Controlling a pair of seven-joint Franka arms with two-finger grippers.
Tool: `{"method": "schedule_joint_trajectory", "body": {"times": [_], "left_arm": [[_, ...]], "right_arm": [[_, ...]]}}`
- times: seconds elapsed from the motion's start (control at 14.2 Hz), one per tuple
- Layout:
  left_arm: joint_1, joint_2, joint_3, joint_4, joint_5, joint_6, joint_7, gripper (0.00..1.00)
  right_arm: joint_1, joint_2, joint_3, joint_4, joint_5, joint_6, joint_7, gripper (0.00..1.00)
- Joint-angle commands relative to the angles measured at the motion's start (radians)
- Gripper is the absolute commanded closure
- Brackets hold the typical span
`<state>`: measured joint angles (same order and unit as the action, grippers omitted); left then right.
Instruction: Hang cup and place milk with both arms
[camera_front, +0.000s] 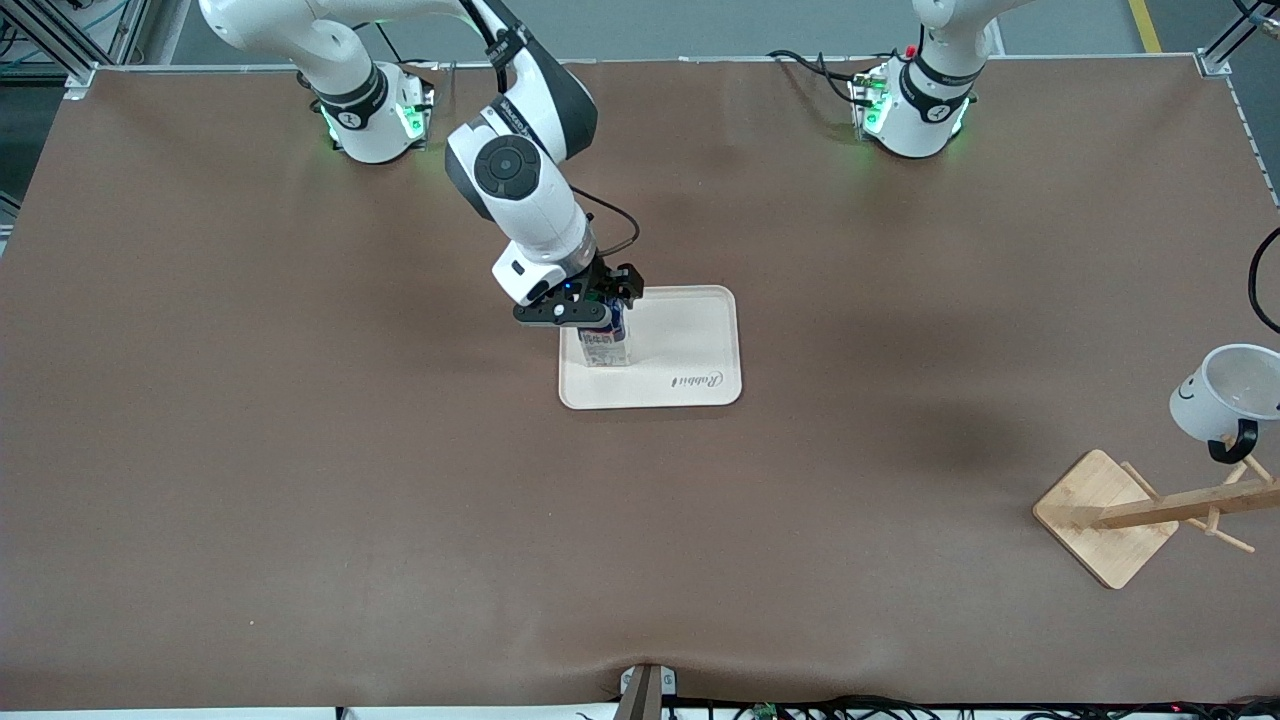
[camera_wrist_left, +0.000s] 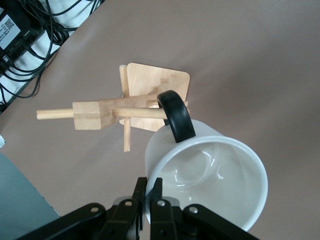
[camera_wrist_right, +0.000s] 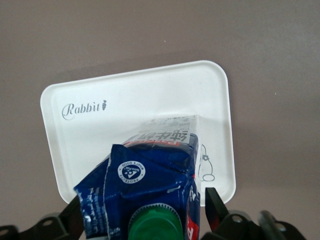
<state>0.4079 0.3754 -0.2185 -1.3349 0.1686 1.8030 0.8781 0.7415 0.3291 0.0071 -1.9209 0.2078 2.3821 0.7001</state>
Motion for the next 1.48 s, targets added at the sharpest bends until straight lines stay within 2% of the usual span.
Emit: {"method": "schedule_joint_trajectory", "body": {"times": [0.0,0.07,0.21,0.35,0.49,0.71,0.78,1.06,1.2,1.34,1.41], "left_arm": [[0.026,0.020,-0.007,0.026,0.008,0.018,0.021,1.00],[0.026,0.022,-0.007,0.028,0.006,0.030,0.021,0.97],[0.026,0.023,-0.007,0.026,0.006,0.032,0.019,0.73],[0.026,0.022,-0.009,0.026,0.002,0.032,0.015,0.00],[0.026,0.019,-0.009,0.026,-0.008,0.027,0.013,0.00],[0.017,0.007,-0.016,0.025,-0.029,0.018,-0.001,0.00],[0.015,0.005,-0.018,0.025,-0.032,0.009,-0.025,0.00],[0.015,-0.010,-0.038,0.022,-0.040,-0.048,-0.140,0.00],[0.015,-0.018,-0.064,0.020,-0.040,-0.088,-0.209,0.00],[0.015,-0.027,-0.090,0.019,-0.040,-0.129,-0.301,0.00],[0.015,-0.033,-0.107,0.019,-0.040,-0.148,-0.338,0.00]], "right_arm": [[0.004,0.011,-0.003,0.013,-0.019,0.031,0.042,1.00],[0.006,0.011,-0.003,0.011,-0.021,0.031,0.055,1.00],[0.004,0.004,-0.003,0.016,-0.021,0.020,0.073,1.00],[-0.001,-0.016,-0.003,0.023,-0.019,-0.038,0.145,1.00],[-0.011,-0.032,-0.004,0.065,-0.019,-0.102,0.144,1.00],[-0.068,-0.027,-0.006,0.213,-0.022,-0.365,0.144,1.00],[-0.085,-0.030,-0.006,0.233,-0.024,-0.418,0.136,1.00],[-0.148,-0.041,-0.003,0.241,0.007,-0.486,0.171,1.00],[-0.192,-0.061,-0.004,0.244,0.044,-0.533,0.267,1.00],[-0.241,-0.081,-0.004,0.249,0.053,-0.555,0.280,1.00],[-0.261,-0.084,-0.004,0.255,0.051,-0.607,0.280,1.00]]}}
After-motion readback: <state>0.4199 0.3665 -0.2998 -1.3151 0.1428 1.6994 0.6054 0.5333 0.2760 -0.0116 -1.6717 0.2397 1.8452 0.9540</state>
